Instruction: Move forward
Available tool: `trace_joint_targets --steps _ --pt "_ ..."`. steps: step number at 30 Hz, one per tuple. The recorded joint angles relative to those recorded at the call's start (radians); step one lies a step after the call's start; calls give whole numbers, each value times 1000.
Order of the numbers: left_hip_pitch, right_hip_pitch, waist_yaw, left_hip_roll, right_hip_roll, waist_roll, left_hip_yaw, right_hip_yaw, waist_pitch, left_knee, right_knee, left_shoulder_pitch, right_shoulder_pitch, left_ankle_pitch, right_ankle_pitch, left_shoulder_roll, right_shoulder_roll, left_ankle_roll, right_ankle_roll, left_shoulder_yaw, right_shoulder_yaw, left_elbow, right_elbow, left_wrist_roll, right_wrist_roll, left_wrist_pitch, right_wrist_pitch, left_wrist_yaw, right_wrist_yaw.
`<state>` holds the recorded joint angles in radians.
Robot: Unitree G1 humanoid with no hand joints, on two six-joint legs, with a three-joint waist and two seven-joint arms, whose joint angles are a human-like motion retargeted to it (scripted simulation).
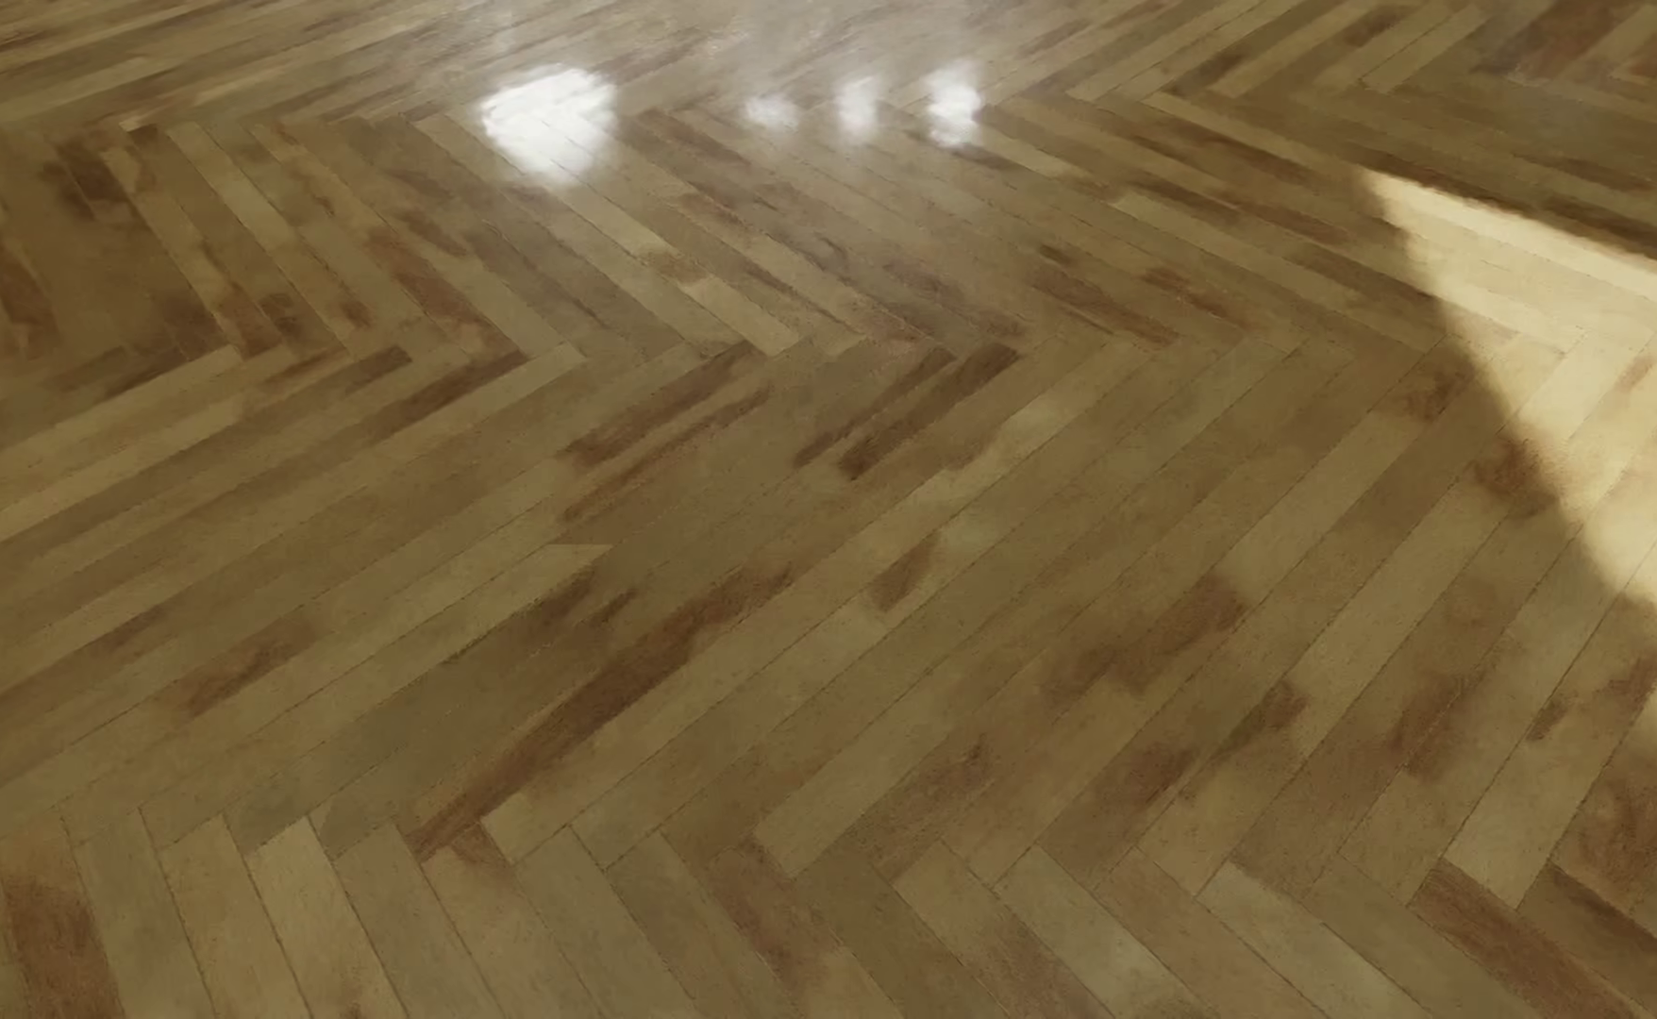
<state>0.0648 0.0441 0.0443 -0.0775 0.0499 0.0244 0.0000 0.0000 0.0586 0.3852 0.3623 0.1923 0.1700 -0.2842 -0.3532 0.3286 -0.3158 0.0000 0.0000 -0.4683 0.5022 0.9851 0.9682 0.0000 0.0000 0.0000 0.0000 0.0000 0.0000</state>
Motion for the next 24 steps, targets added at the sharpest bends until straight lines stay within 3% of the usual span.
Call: trace_joint_targets --steps 5,9,12,19,21,23,24 --pt "-70 -7 16 4 22 1 0 0 1 108 -2 34 23 -17 8 12 -7 0 0 34 27 -33 47 0 0 0 0 0 0" --pt "-298 29 59 18 32 -1 0 0 50 535 23 52 31 182 -5 20 -11 0 0 56 39 -22 51 0 0 0 0 0 0" --pt "-495 62 116 34 32 6 0 0 79 778 30 92 23 147 -27 12 -24 0 0 65 21 -6 36 0 0 0 0 0 0" --pt "-528 143 153 45 8 -1 0 0 85 86 29 196 -18 119 -27 -16 -41 0 0 -77 -47 143 -57 0 0 0 0 0 0" --pt "-525 172 146 59 -12 -15 0 0 83 60 35 202 -12 169 -13 -24 -33 0 0 -102 -78 165 -95 0 0 0 0 0 0" --pt "-540 200 123 44 -45 -56 0 0 80 133 50 183 14 292 50 -22 -10 0 0 -96 -114 170 -110 0 0 0 0 0 0" --pt "-540 209 104 24 -57 -80 0 0 76 170 72 163 37 304 111 -17 1 0 0 -86 -118 165 -102 0 0 0 0 0 0"
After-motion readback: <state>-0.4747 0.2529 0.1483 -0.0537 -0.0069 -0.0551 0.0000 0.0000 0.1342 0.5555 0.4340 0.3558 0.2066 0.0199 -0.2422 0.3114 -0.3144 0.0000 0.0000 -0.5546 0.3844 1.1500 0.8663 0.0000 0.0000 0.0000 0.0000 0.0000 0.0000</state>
